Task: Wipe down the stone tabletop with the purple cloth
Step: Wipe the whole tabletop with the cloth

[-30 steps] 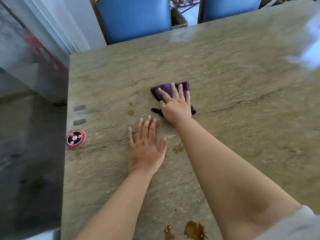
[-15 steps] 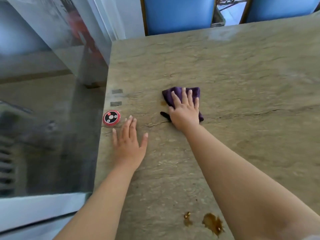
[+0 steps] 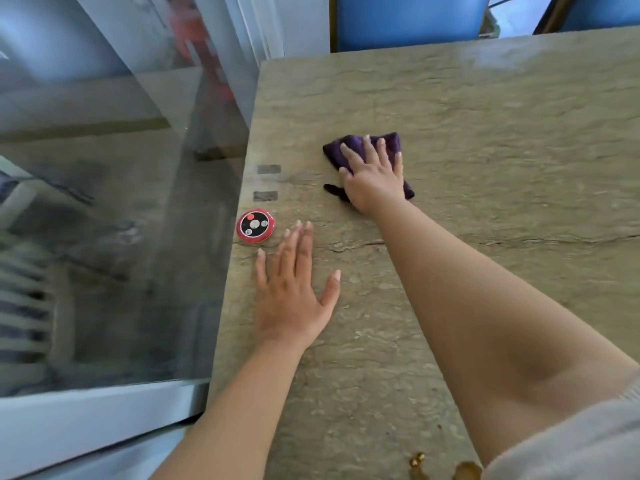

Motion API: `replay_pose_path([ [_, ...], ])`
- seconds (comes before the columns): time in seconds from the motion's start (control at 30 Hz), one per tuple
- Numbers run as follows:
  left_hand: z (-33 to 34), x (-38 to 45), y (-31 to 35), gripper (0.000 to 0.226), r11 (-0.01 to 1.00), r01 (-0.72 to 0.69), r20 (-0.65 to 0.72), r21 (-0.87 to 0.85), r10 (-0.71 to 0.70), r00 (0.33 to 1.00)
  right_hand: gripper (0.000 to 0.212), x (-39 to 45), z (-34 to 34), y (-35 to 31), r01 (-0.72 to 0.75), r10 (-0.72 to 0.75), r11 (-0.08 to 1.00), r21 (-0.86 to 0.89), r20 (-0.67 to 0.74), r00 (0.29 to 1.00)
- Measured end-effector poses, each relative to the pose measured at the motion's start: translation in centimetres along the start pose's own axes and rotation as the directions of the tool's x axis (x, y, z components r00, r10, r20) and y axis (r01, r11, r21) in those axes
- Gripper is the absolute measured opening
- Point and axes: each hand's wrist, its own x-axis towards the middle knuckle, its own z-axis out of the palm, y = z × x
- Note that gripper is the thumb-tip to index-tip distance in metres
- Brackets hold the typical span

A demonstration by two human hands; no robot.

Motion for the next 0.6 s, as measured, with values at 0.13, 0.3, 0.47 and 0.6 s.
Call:
replay_pose_path([
  [0.13, -0.5, -0.3, -0.2, 0.070, 0.981, -0.031, -0.123, -0.192, 0.007, 0.992, 0.052, -4.2, 1.2, -1.0, 0.373, -0.372, 0.928, 0.016, 0.123, 0.920],
  [0.3, -1.1, -1.7, -1.7, 0.060, 0.948, 0.092, -0.133, -0.305, -0.138, 0.981, 0.051, -4.8, 0.1, 2.6, 0.453, -0.472, 0.878, 0.158, 0.119, 0.874],
  [0.47, -1.3, -5.3, -3.8, 0.066, 0.999, -0.008, 0.049, -0.037, 0.010, 0.999, 0.054, -1.5, 1.1, -1.8, 0.123, -0.123, 0.992, 0.000, 0.013, 0.992],
  [0.6, -1.4, -5.0, -3.5, 0.066, 0.998, 0.014, 0.055, -0.060, -0.010, 0.998, 0.054, -3.8, 1.9, -2.7, 0.310, -0.312, 0.950, 0.037, 0.071, 0.947],
])
